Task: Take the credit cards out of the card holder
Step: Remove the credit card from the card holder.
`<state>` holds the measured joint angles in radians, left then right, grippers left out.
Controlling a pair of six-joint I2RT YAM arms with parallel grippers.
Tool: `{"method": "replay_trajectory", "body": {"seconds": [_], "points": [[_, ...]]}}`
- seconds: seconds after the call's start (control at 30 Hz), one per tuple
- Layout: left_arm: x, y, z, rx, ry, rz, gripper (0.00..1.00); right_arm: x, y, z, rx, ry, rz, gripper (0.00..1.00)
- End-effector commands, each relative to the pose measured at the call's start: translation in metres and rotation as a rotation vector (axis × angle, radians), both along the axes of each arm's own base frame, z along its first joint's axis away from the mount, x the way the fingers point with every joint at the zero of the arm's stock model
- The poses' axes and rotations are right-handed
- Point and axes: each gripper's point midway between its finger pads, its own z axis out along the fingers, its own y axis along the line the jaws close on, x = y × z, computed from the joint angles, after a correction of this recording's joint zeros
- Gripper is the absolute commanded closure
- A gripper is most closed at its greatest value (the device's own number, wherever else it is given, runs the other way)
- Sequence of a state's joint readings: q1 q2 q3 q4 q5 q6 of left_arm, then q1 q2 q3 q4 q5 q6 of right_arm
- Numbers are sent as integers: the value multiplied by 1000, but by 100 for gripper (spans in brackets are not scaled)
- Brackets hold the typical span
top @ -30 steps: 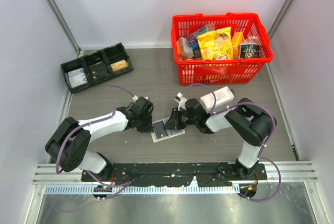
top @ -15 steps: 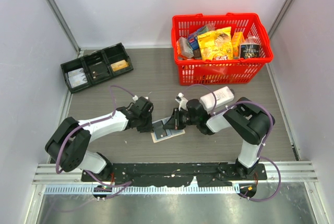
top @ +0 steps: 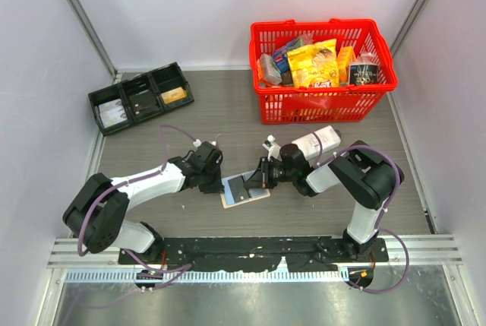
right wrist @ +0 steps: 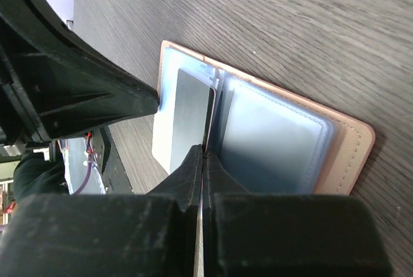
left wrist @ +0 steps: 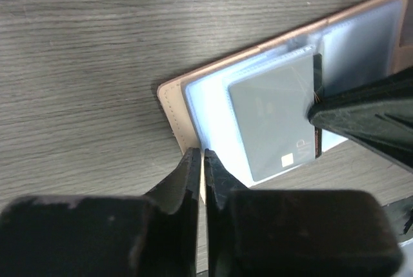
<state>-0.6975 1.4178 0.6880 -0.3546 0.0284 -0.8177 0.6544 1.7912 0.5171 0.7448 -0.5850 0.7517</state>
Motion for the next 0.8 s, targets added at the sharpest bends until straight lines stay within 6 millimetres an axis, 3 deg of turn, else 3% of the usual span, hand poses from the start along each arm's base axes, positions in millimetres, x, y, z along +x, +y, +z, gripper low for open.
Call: {"method": "replay_trajectory", "body": {"seconds": [0.0,0.1,0.23,0.47,0.77], "points": [[3,-14,25,-73,-75,-42,84,0,-1,7,15,-15,1,99],[9,-34,46,-159,-127,-60,71,0,0,5,19,-7,2,99],[18,-50,55,-229,-152,-58,74,-1,1,5,29,-2,1,99],[19,-53,26,-180,-79,-48,99,0,2,8,38,0,-2,99],[7,-27,3,-53,-17,-10,100,-2,0,10,51,29,-8,99]]}}
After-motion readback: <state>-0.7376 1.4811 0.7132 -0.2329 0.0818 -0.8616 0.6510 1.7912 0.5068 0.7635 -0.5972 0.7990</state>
